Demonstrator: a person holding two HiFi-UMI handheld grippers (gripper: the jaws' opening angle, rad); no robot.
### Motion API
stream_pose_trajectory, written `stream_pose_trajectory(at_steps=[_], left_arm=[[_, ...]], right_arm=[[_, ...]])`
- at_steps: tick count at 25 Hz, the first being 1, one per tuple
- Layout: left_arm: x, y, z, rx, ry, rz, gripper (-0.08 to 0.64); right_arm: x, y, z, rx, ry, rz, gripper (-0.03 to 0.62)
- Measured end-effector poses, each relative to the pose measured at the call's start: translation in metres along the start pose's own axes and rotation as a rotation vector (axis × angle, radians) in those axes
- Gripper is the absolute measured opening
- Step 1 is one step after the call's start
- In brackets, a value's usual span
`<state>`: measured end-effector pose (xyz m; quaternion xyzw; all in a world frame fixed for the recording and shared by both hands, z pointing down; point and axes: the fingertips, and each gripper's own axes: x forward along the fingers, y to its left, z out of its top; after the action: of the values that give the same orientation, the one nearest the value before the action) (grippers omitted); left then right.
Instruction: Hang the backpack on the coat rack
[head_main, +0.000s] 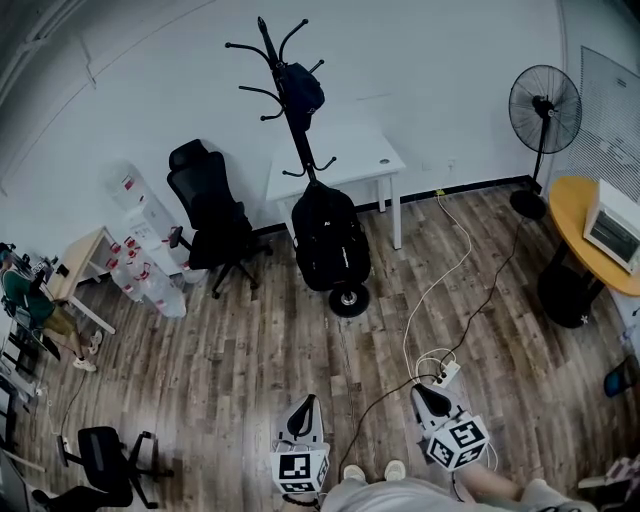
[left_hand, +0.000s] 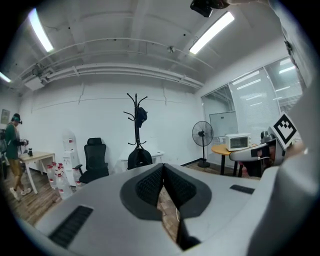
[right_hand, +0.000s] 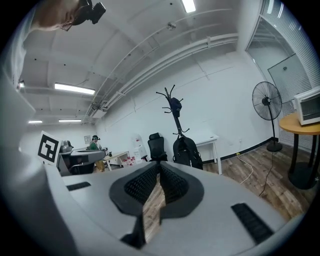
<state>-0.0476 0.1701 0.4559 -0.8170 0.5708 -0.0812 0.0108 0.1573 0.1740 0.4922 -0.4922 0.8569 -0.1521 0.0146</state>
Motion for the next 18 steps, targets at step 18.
stream_pose_trajectory(at_steps=[18], left_arm=[[-0.003, 0.030, 0.015, -0.014, -0.052, -0.081, 0.009]], right_arm=[[0.037, 0.058, 0.022, -0.071, 0.010, 0.028, 0.015]])
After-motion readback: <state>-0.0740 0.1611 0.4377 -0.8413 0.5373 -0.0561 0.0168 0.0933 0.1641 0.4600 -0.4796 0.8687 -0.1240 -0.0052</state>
